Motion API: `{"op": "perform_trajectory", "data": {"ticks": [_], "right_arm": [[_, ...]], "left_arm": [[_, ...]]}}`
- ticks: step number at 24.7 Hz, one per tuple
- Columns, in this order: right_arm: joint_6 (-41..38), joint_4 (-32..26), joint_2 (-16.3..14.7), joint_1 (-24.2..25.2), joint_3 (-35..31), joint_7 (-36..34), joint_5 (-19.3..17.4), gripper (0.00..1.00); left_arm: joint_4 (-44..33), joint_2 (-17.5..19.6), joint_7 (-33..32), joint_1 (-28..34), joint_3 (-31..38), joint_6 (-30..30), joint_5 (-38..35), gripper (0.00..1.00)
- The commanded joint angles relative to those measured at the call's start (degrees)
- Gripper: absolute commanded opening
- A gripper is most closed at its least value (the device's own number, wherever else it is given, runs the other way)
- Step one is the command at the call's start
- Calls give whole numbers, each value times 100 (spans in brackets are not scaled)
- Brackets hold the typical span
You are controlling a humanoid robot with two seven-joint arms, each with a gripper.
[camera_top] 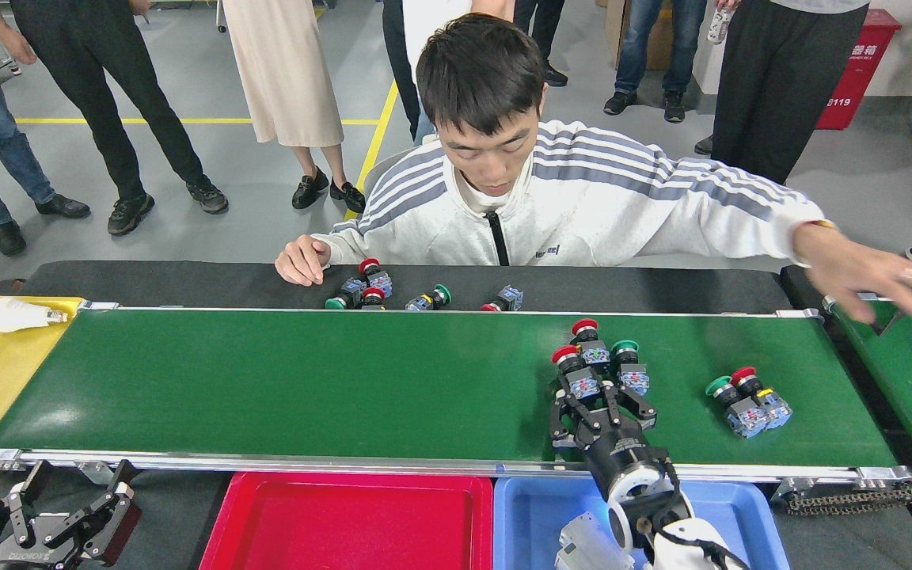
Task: Pick switch part from conveyor to tray
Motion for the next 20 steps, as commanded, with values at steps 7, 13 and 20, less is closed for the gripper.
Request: {"op": "perform_trajectory", "data": {"ticks": [7, 13, 20], "right_arm": [[-1833, -668, 47, 285, 1015, -35, 5, 100], [-1772, -809, 38, 329, 1006, -61, -47, 100], [-49, -1828, 65, 1937, -1306, -289, -56, 100]], "left_arm": [[-49, 59, 43, -110, 8, 15, -7, 100], [-58, 59, 43, -136, -133, 15, -7, 100], [-84, 77, 34, -83, -151, 15, -7, 100]]}}
